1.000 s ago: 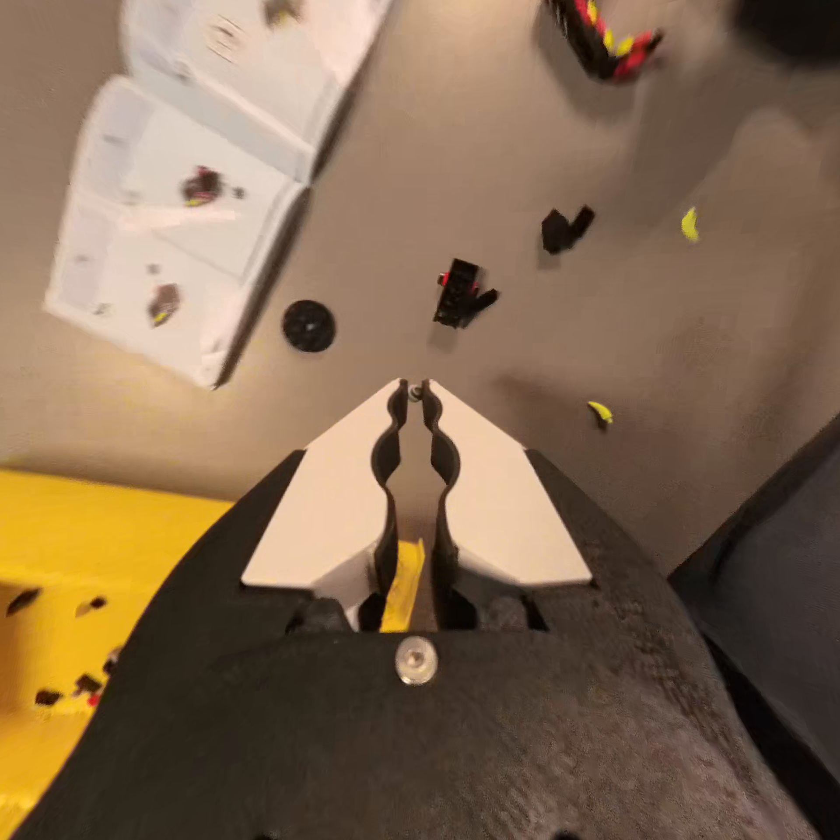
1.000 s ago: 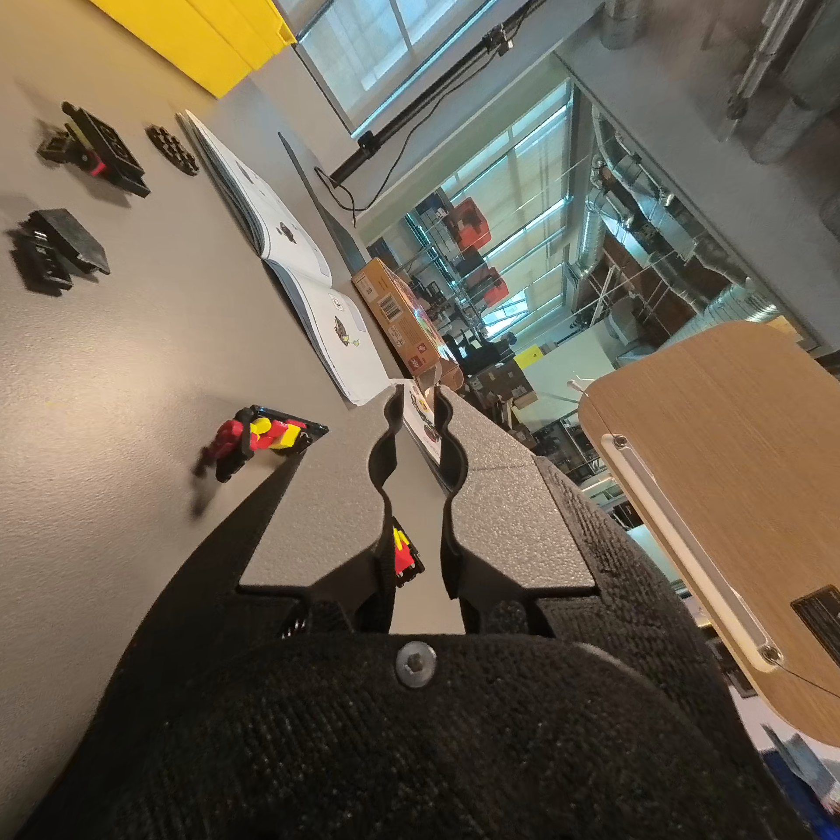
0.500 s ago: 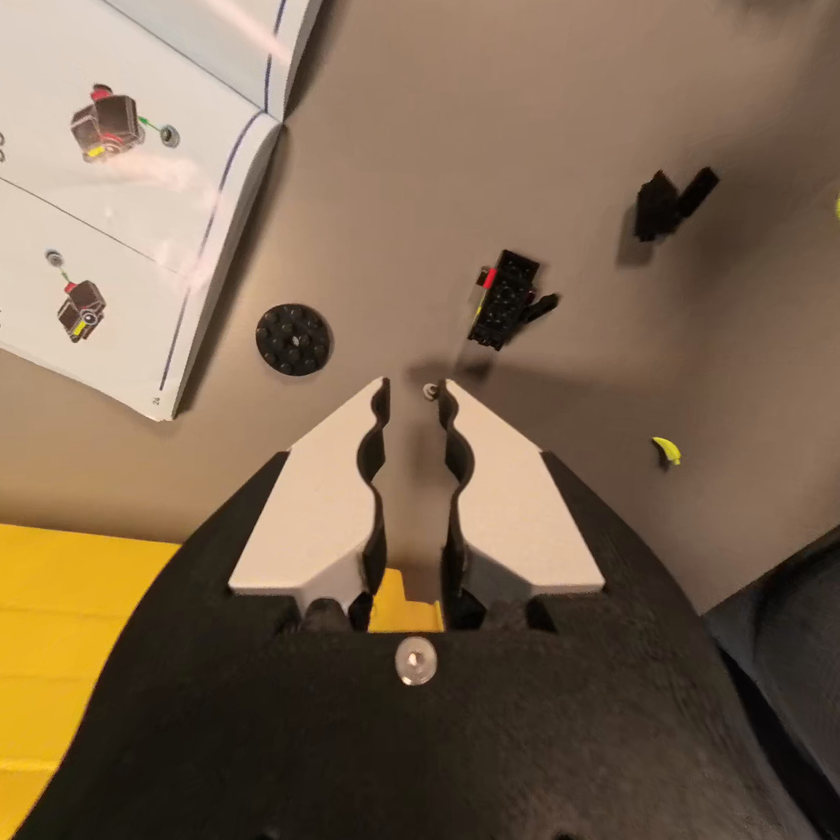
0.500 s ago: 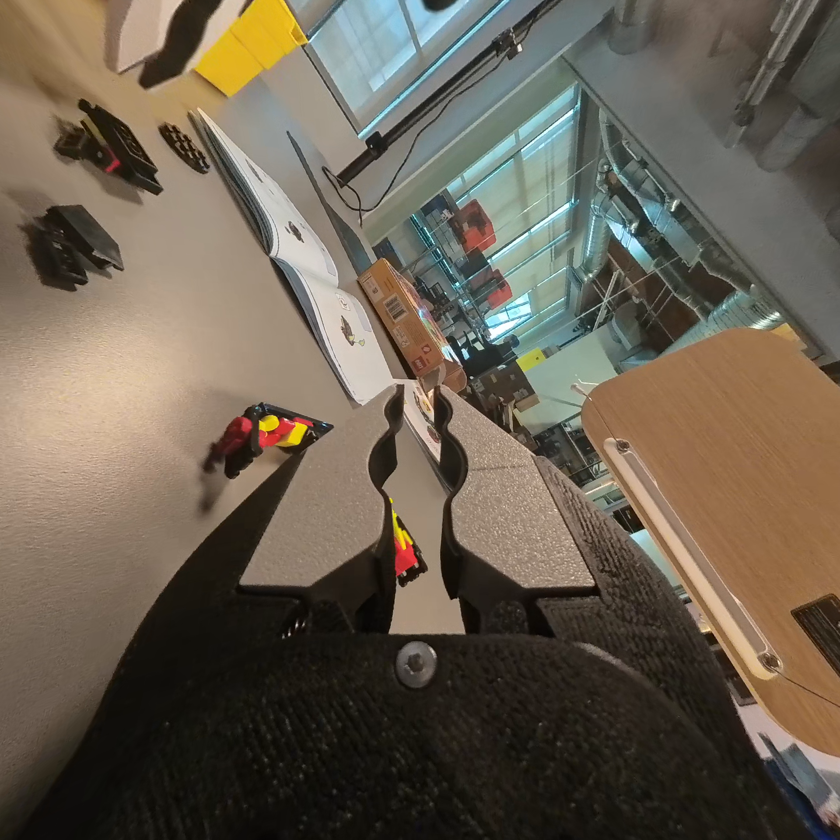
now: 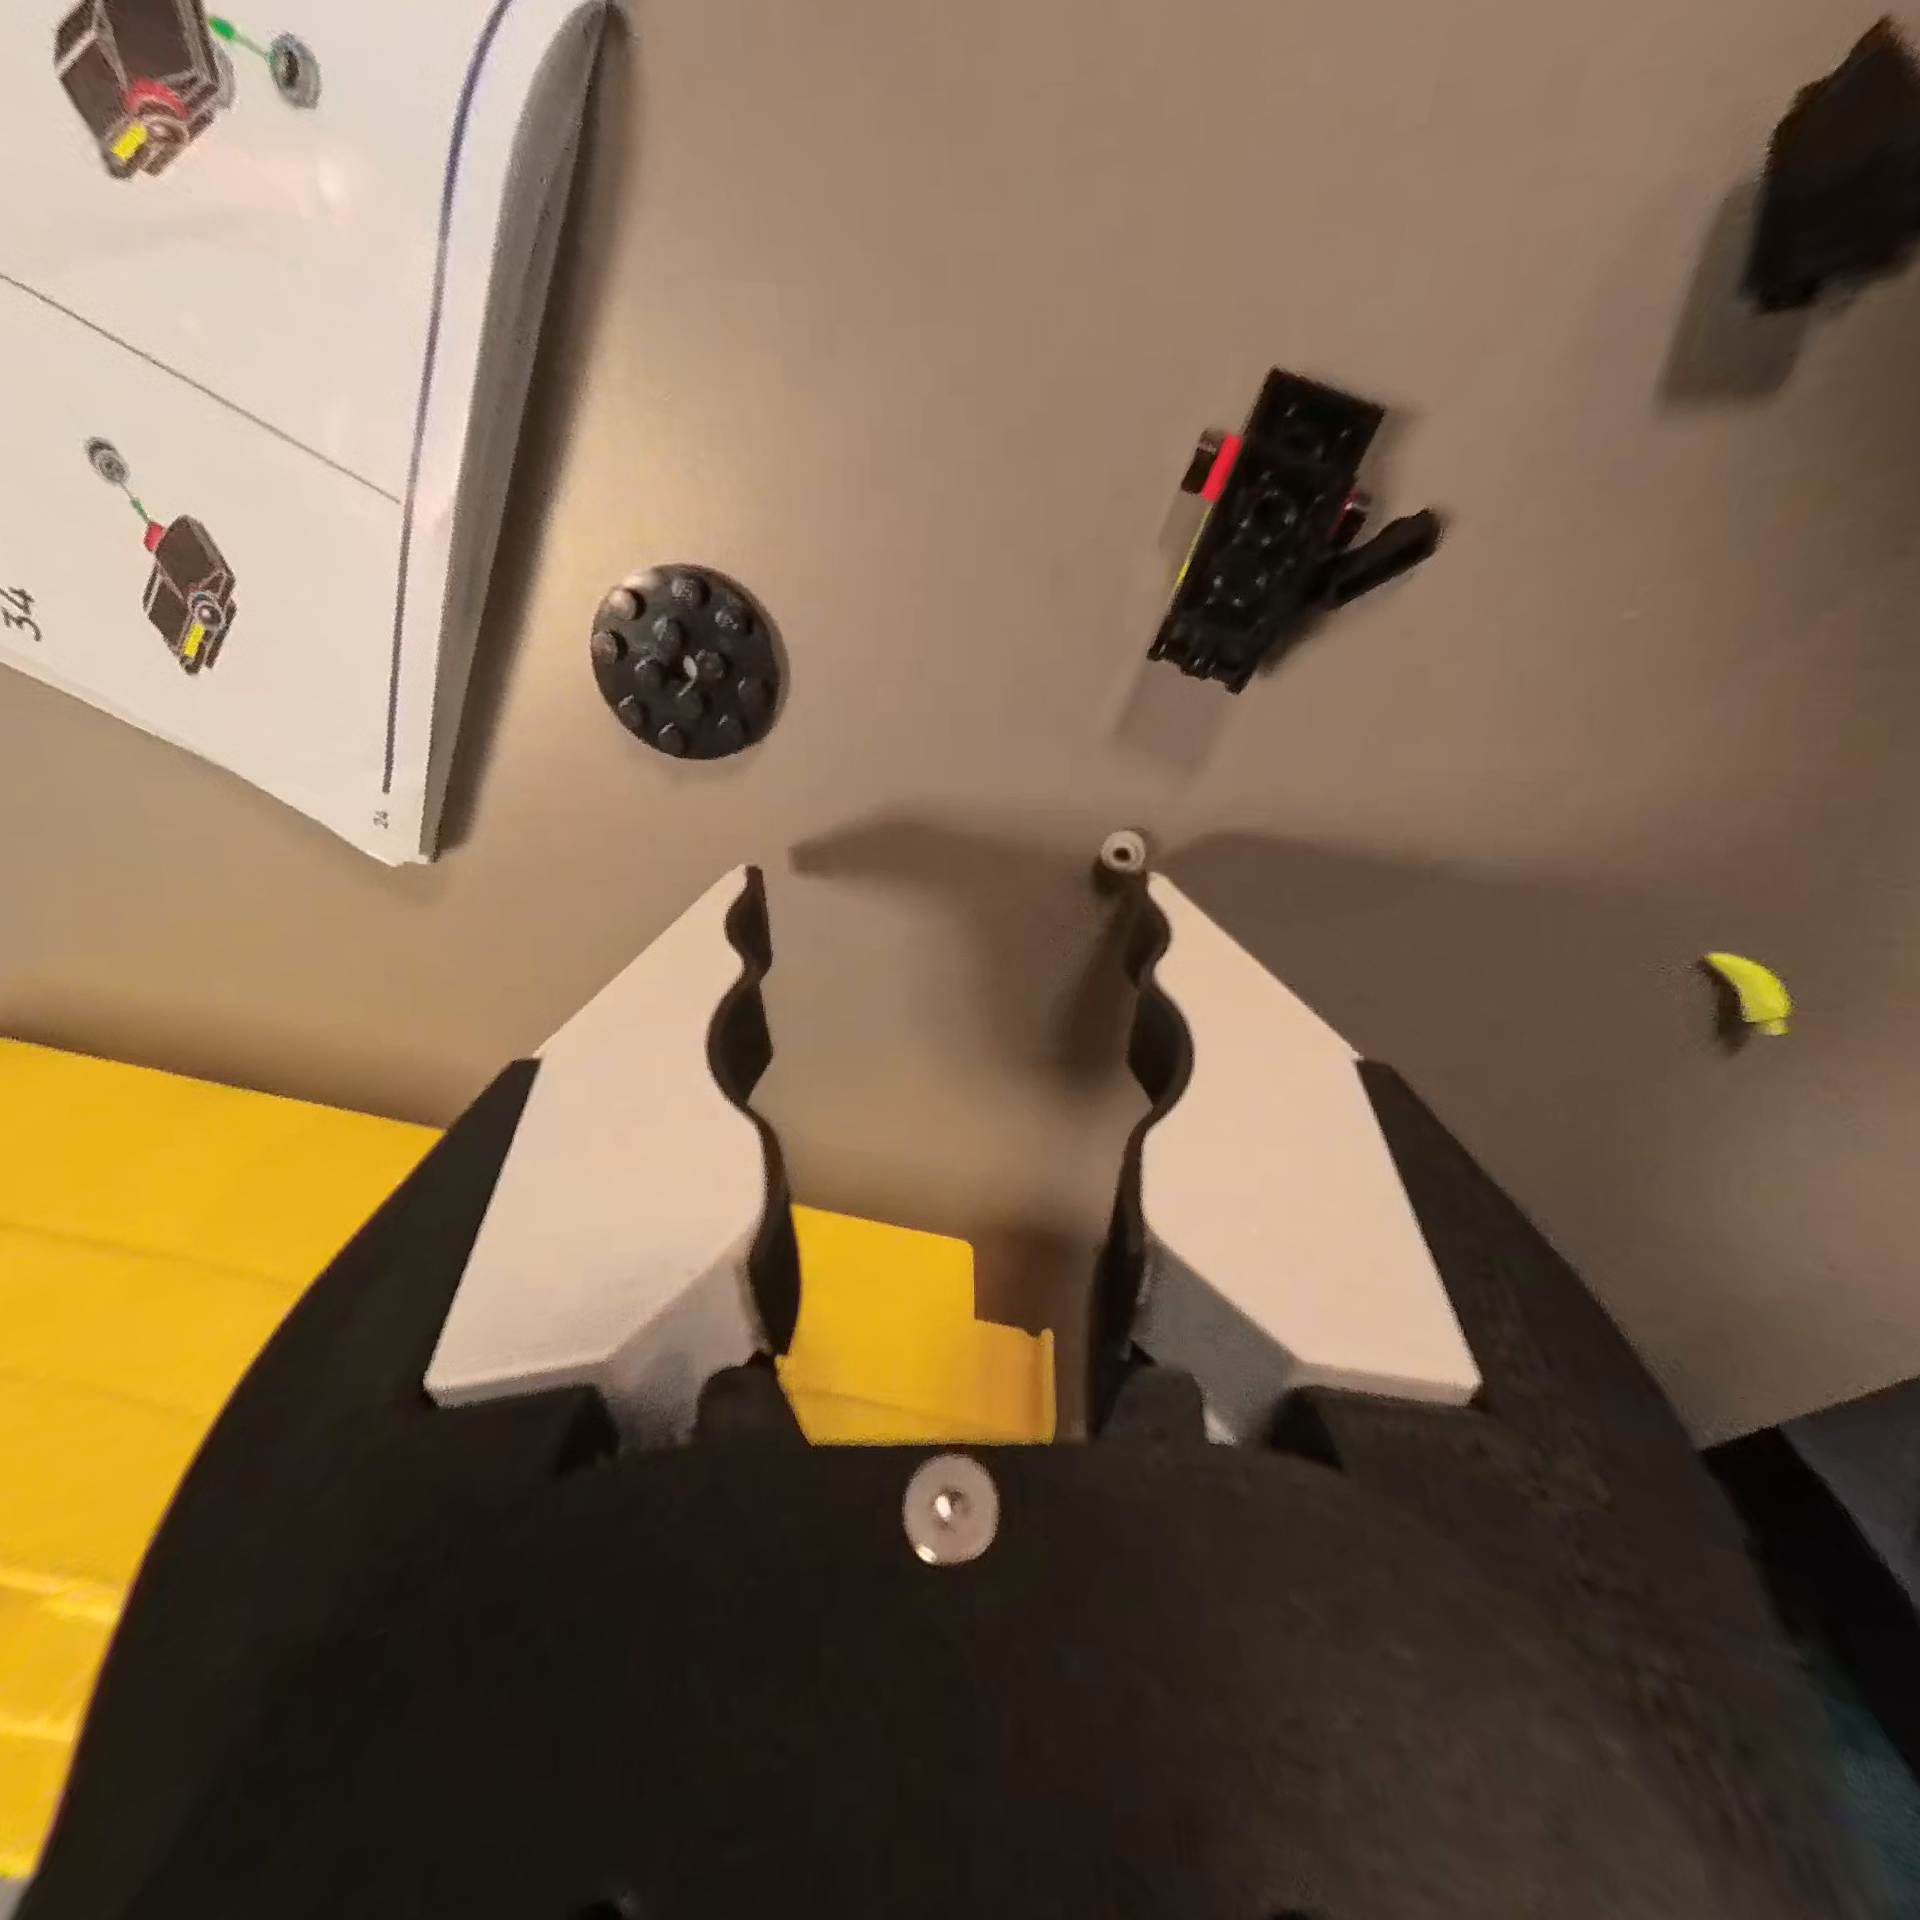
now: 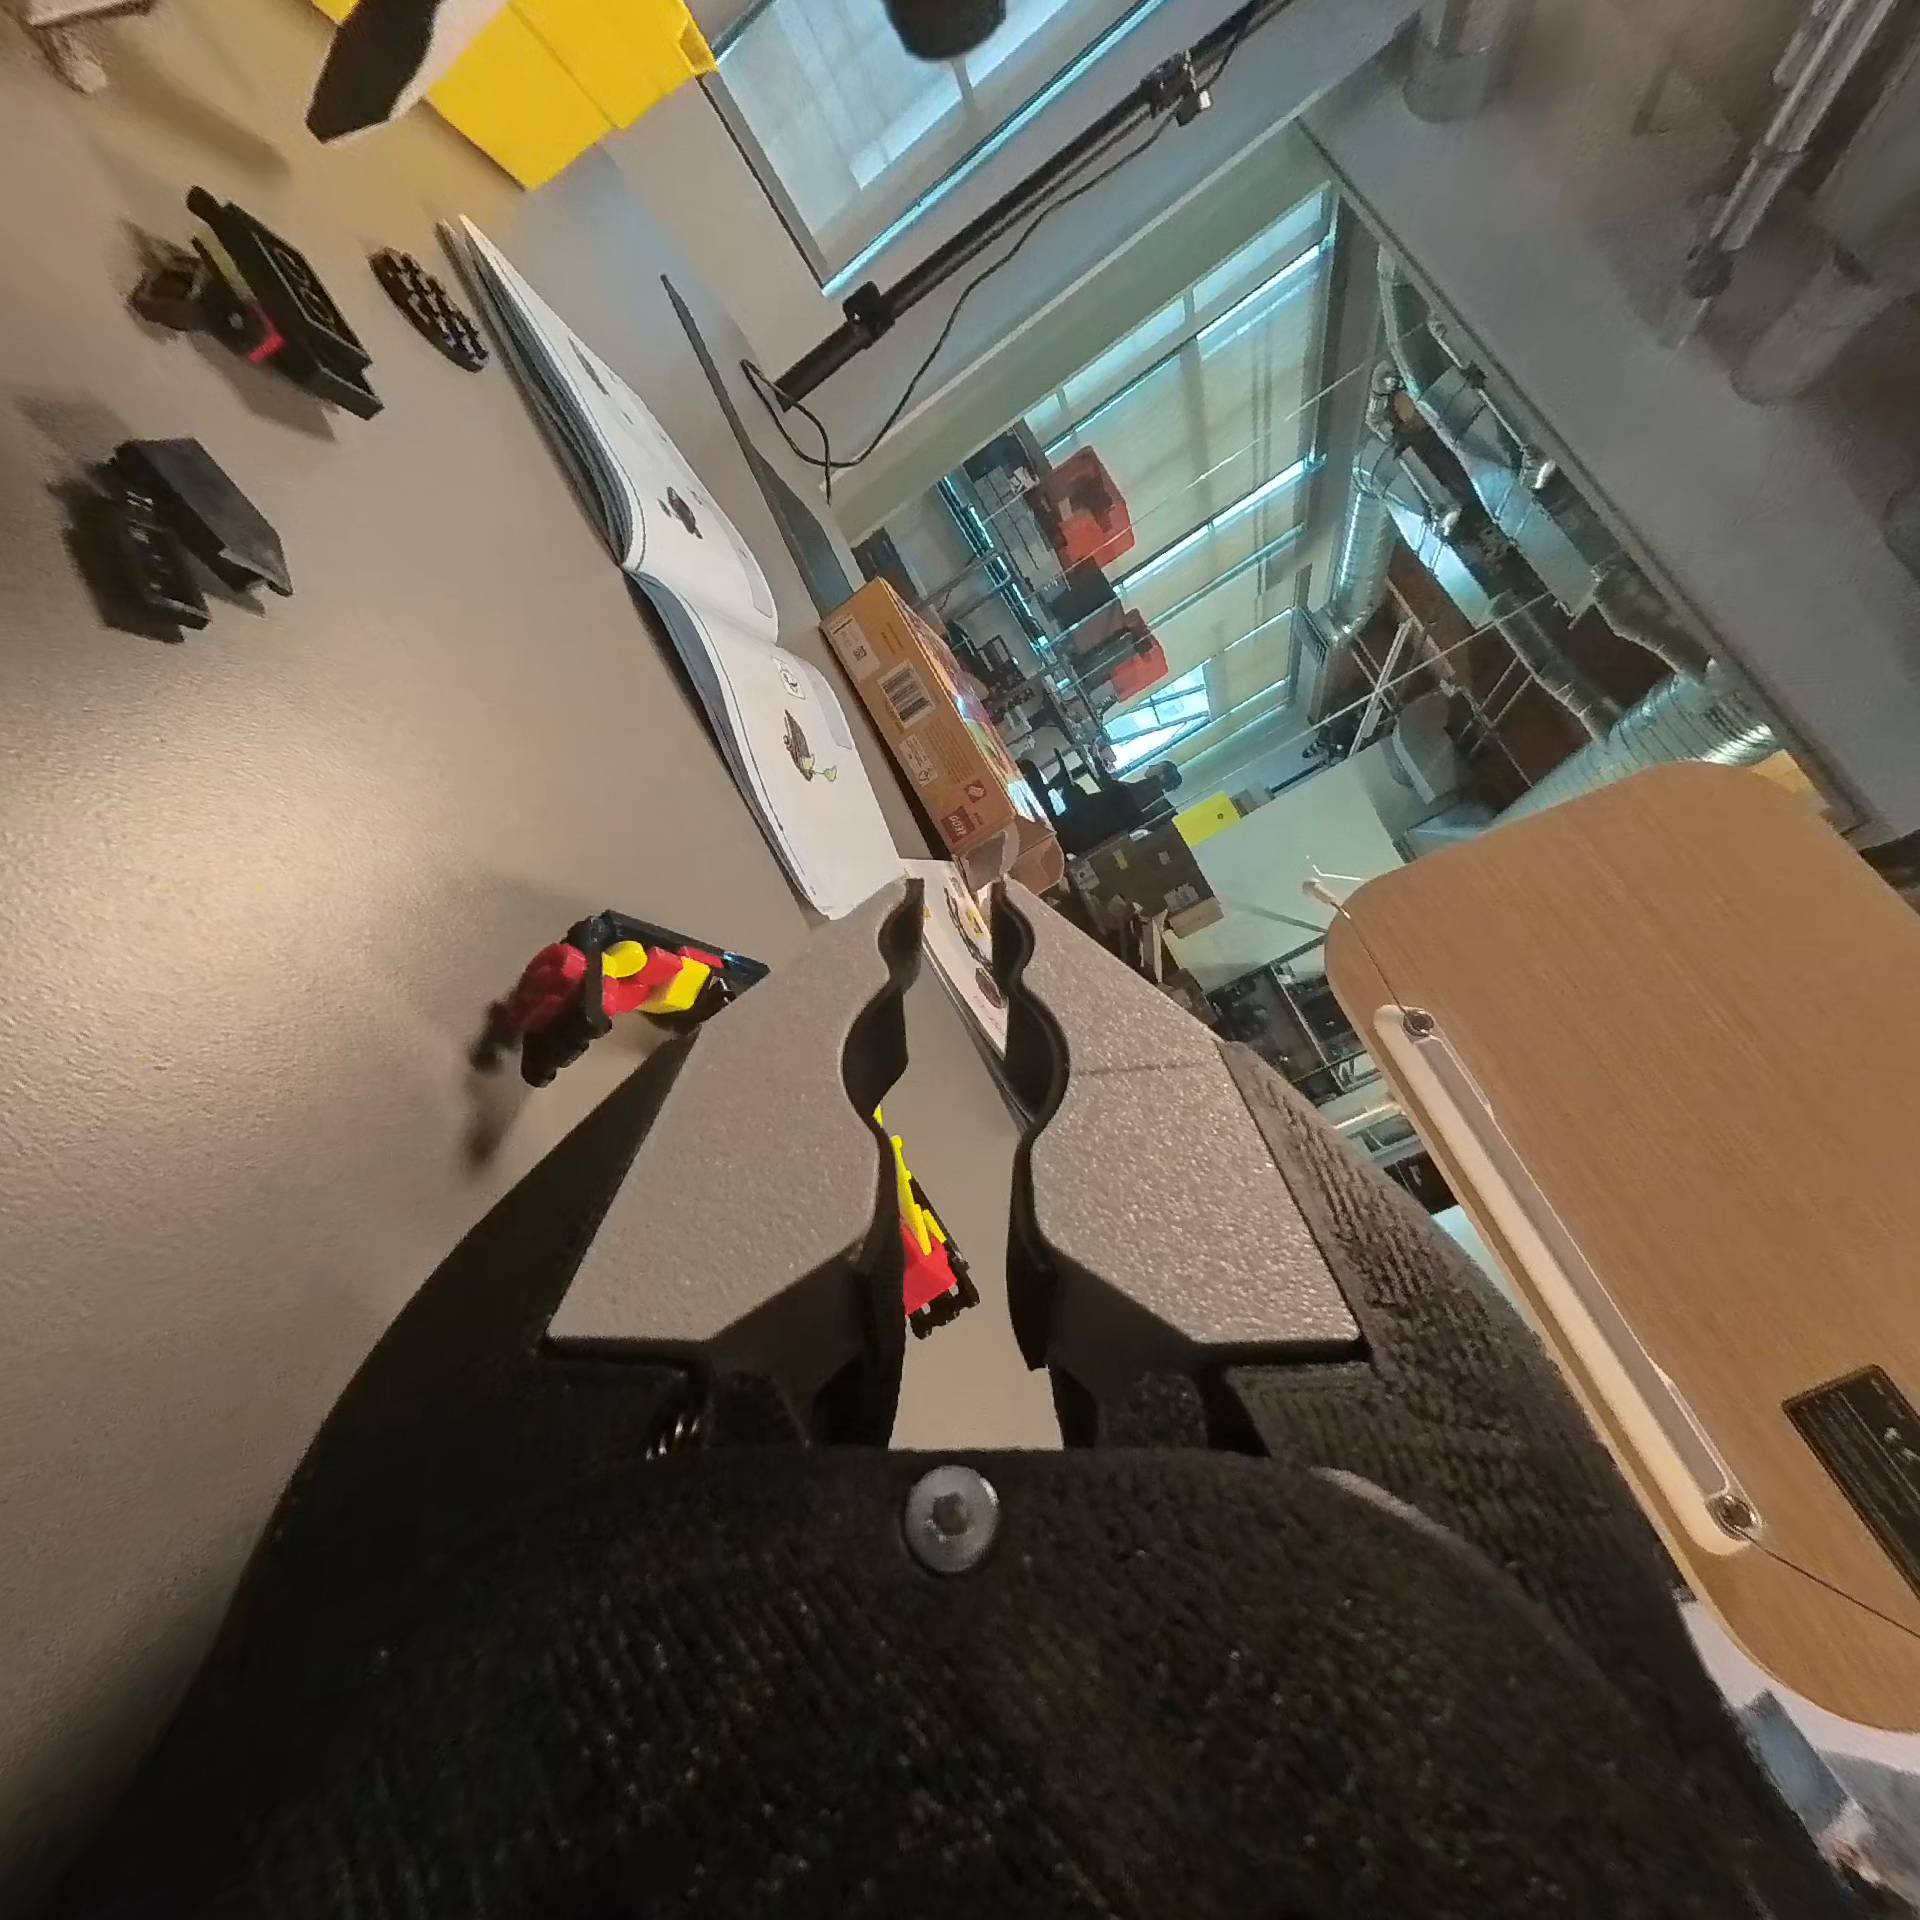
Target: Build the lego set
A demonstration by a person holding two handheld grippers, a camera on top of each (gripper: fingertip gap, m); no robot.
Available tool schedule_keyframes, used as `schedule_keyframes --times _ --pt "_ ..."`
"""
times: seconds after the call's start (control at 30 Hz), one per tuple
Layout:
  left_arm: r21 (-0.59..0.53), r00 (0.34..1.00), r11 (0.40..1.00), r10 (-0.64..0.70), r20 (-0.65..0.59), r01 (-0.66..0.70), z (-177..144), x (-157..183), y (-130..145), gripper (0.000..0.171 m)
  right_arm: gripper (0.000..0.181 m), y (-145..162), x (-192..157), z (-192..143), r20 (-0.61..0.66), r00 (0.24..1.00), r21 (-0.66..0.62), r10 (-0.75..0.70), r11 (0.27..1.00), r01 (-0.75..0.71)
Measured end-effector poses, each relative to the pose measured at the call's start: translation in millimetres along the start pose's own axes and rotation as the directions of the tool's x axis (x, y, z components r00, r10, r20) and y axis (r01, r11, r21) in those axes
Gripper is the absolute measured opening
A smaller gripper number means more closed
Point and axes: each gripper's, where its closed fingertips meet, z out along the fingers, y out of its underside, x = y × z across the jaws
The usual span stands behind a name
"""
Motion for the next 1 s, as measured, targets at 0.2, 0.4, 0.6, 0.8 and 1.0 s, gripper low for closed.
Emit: schedule_keyframes --times 0.2,0.4,0.6,0.8,1.0 --pt "0.166 0.995 0.986 -0.020 0.101 0.002 -51 -22 -3 0.062 0.010 -1 0 -2 -0.001 1.000 0.002 -0.004 1.000 0.004" --pt "0.213 0.899 0.910 -0.396 0.187 0.356 -130 -119 83 0.038 0.010 -2 -2 0 0.009 1.000 0.008 -0.009 1.000 0.009" --pt "-0.024 0.772 0.776 -0.622 0.133 0.630 -79 -172 168 0.016 0.010 -2 -4 1 0.011 1.000 0.001 -0.022 1.000 0.022" --pt "-0.216 0.753 0.722 -0.638 0.161 0.658 -21 -177 205 0.010 0.011 1 -4 2 0.005 0.999 -0.019 -0.035 0.999 0.035" --pt "-0.222 0.715 0.680 -0.672 0.193 0.699 -2 -190 216 0.016 0.010 3 -4 2 0.003 0.999 -0.028 -0.042 0.999 0.042"
